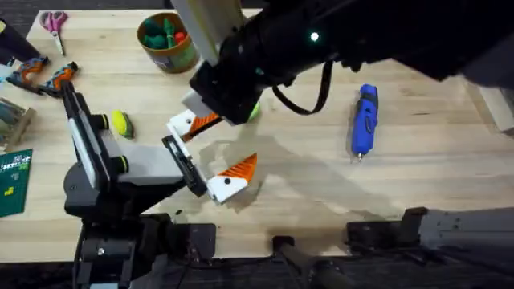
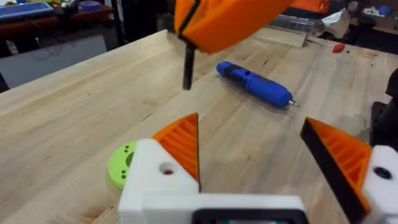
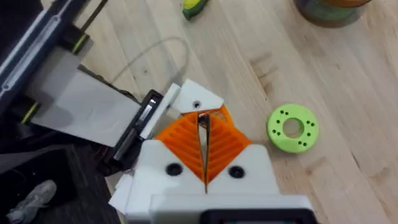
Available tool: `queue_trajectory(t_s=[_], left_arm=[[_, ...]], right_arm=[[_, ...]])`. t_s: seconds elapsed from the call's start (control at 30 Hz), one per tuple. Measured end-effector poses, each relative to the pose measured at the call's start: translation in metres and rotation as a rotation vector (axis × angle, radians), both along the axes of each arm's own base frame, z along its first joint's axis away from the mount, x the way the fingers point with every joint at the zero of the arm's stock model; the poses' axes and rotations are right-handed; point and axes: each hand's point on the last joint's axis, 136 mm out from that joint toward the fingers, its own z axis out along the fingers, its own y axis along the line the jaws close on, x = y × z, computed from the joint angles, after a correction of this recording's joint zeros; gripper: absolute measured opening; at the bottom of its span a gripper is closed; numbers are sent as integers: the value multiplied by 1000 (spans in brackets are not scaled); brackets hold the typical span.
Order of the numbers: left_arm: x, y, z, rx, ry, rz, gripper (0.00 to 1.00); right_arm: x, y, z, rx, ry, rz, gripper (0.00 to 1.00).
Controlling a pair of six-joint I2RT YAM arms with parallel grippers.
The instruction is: Pick up the gripper from the table and insert it into the empty holder that is missing its gripper. Then pick up a screw, insert it into the mounting hole, and use the screwdriver to tighten it. Finally, clean up the table by picking up the vegetable and placing it into the bucket.
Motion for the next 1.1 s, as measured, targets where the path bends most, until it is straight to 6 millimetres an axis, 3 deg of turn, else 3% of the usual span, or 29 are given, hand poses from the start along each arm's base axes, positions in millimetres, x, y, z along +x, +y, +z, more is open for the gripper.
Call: queue_trajectory(t_s=[0.2, 0.6, 0.87, 1.1], left_arm=[[0, 0, 0, 0, 0, 0, 985], [0, 0, 0, 0, 0, 0, 985], [0, 0, 0, 0, 0, 0, 985], [0, 0, 0, 0, 0, 0, 985]], right_arm=[[-2, 5, 5, 2, 11, -5, 6], [-18, 20, -13, -37, 39, 38, 6], [-17, 20, -14, -42, 38, 31, 6], [-13, 26, -30, -72, 56, 26, 6]])
